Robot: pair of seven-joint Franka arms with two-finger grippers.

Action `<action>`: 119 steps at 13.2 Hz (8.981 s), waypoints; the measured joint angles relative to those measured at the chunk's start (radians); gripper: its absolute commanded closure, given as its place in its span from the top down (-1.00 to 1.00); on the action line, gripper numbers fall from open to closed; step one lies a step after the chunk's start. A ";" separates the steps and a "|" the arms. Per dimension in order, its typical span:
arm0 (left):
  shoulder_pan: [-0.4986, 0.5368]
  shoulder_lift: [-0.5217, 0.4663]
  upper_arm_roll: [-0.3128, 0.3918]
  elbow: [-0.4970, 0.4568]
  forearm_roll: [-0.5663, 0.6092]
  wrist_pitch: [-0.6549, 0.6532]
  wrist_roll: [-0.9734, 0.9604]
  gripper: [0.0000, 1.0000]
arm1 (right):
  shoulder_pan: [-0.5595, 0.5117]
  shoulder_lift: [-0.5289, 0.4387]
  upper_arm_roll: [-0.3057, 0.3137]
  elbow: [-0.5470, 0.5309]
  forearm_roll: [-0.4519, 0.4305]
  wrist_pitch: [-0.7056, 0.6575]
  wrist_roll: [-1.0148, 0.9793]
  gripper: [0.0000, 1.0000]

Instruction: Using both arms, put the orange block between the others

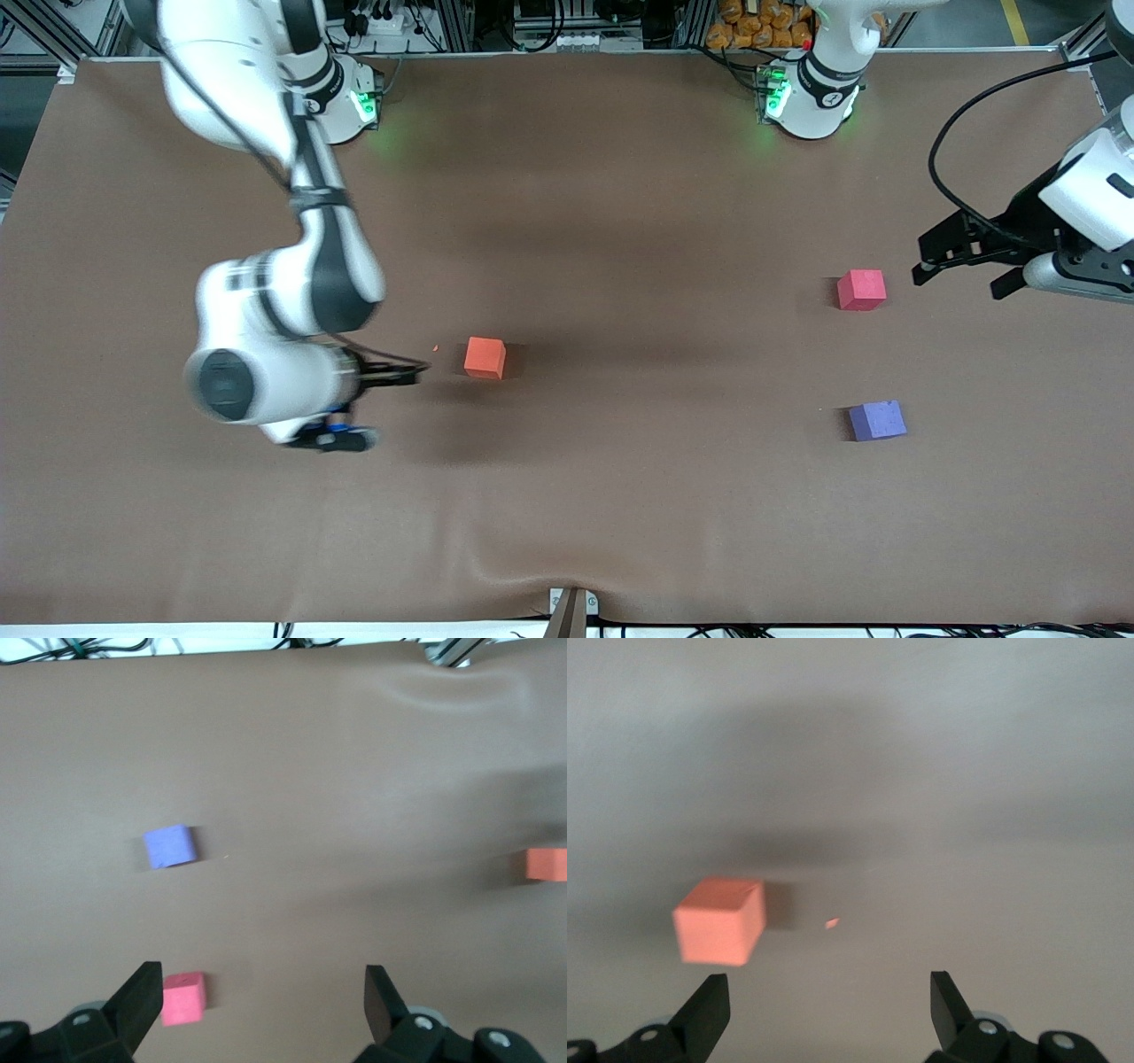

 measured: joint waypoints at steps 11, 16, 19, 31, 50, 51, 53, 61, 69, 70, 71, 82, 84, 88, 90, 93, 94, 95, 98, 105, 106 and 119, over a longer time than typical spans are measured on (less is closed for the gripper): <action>-0.478 0.498 -0.025 0.080 -0.006 0.516 -0.575 1.00 | -0.010 -0.003 -0.249 0.011 -0.015 0.000 -0.144 1.00; -0.856 0.712 0.248 0.096 -0.006 0.904 -0.736 1.00 | -0.012 -0.004 -0.255 0.027 -0.015 0.000 -0.144 1.00; -1.037 0.823 0.414 0.151 -0.006 1.026 -0.839 1.00 | -0.052 -0.029 -0.242 0.039 -0.015 0.003 -0.144 1.00; -1.126 0.992 0.449 0.258 -0.005 1.132 -0.849 0.88 | -0.488 -0.265 0.354 -0.139 -0.405 0.062 -0.127 1.00; -0.957 0.628 0.621 0.065 0.013 0.572 -0.719 -1.00 | -0.572 -0.449 0.429 -0.371 -0.411 0.111 -0.142 1.00; -0.929 0.599 0.620 0.064 0.010 0.517 -0.675 -1.00 | -0.572 -0.449 0.429 -0.359 -0.411 0.111 -0.142 1.00; -0.872 0.548 0.618 0.061 -0.010 0.411 -0.572 -1.00 | -0.569 -0.451 0.430 -0.331 -0.411 0.095 -0.142 1.00; -0.655 0.343 0.614 -0.177 -0.026 0.229 -0.181 -1.00 | -0.556 -0.450 0.425 -0.324 -0.410 -0.011 -0.267 1.00; -0.472 0.171 0.612 -0.547 -0.026 0.425 -0.031 -1.00 | -0.626 -0.451 0.422 -0.277 -0.410 -0.011 -0.300 1.00; -0.459 0.173 0.612 -0.580 -0.026 0.478 -0.014 -1.00 | -0.626 -0.451 0.423 -0.272 -0.410 -0.012 -0.300 1.00; -0.454 0.177 0.609 -0.606 -0.026 0.518 -0.005 -1.00 | -0.626 -0.451 0.422 -0.267 -0.410 -0.018 -0.300 1.00; -0.453 0.349 0.579 -0.662 -0.093 0.866 0.006 -1.00 | -0.636 -0.451 0.416 -0.261 -0.410 -0.028 -0.300 1.00; -0.449 0.349 0.576 -0.661 -0.097 0.871 0.044 -1.00 | -0.636 -0.451 0.416 -0.261 -0.410 -0.028 -0.300 1.00; -0.329 0.344 0.484 -0.656 -0.165 0.872 0.193 -0.66 | -0.635 -0.451 0.418 -0.260 -0.410 -0.028 -0.300 1.00; -0.281 0.340 0.443 -0.656 -0.168 0.870 0.197 -0.65 | -0.635 -0.451 0.420 -0.260 -0.410 -0.028 -0.300 1.00; -0.277 0.340 0.439 -0.660 -0.173 0.869 0.189 -0.38 | -0.635 -0.451 0.422 -0.260 -0.410 -0.028 -0.300 1.00; -0.277 0.340 0.439 -0.663 -0.173 0.868 0.189 -0.37 | -0.635 -0.451 0.422 -0.260 -0.410 -0.028 -0.300 1.00; -0.277 0.341 0.438 -0.665 -0.173 0.865 0.189 -0.36 | -0.635 -0.451 0.423 -0.260 -0.410 -0.028 -0.300 1.00; -0.274 0.353 0.438 -0.668 -0.173 0.827 0.189 -0.04 | -0.635 -0.451 0.423 -0.259 -0.410 -0.028 -0.300 1.00; -0.273 0.392 0.425 -0.673 -0.174 0.768 0.189 1.00 | -0.635 -0.451 0.423 -0.259 -0.410 -0.028 -0.300 1.00; -0.273 0.384 0.425 -0.663 -0.175 0.752 0.189 1.00 | -0.635 -0.451 0.423 -0.259 -0.410 -0.028 -0.300 1.00; -0.188 0.092 0.435 -0.124 0.021 0.004 0.185 1.00 | -0.635 -0.451 0.422 -0.258 -0.410 -0.029 -0.300 1.00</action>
